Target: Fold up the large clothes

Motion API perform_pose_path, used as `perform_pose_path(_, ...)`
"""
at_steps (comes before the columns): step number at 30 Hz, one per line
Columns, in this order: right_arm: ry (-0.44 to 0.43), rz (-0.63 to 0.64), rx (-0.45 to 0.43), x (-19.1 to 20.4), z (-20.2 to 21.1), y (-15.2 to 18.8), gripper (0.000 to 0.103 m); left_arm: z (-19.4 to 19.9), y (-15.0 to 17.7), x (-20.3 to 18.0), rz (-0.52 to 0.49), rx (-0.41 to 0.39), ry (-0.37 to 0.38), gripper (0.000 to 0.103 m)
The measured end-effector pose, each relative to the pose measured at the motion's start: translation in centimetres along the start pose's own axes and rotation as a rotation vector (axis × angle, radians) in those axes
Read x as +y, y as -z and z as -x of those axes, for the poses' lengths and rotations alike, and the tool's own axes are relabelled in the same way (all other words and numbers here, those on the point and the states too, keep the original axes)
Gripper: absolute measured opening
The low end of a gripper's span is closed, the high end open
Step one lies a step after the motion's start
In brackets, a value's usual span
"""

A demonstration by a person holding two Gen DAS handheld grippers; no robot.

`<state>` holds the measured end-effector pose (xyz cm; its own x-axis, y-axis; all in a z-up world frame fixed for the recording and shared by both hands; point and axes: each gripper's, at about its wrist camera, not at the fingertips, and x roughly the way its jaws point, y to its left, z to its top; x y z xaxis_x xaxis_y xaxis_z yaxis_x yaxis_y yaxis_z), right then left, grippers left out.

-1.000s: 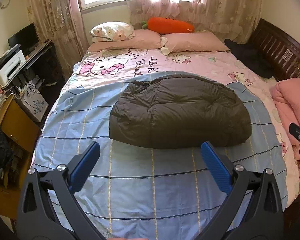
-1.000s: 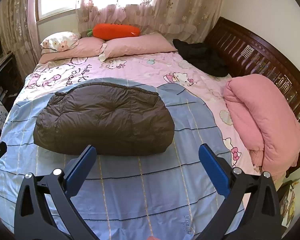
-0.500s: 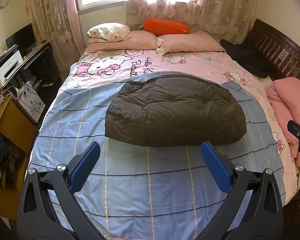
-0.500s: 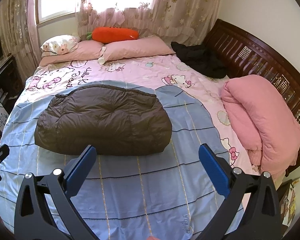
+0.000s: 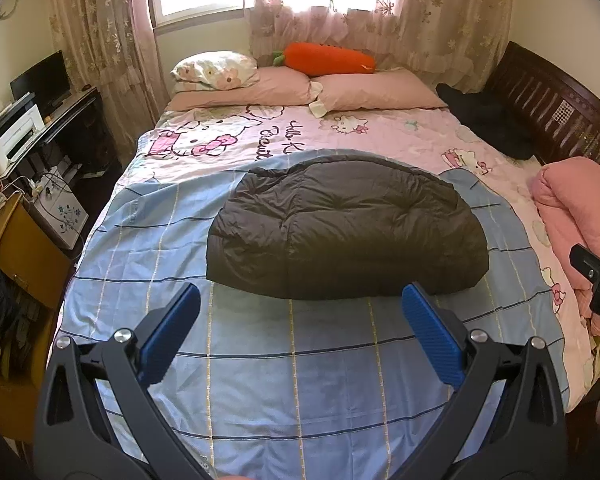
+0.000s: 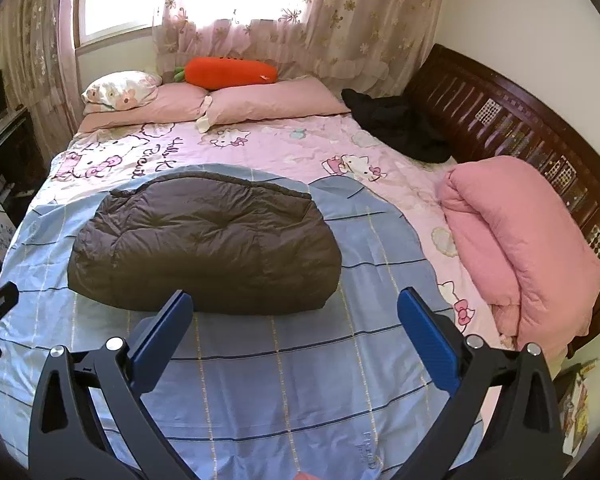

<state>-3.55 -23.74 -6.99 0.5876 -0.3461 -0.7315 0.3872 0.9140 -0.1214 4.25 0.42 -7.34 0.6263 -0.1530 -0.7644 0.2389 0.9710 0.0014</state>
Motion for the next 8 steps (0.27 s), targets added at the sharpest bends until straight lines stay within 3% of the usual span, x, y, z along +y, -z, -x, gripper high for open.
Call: perform_pose_path(8, -0.001, -0.001, 0.012, 0.07, -0.77, -0.28, 0.102, 0.25, -0.39, -0.59, -0.026, -0.06, -0.023, 0.101)
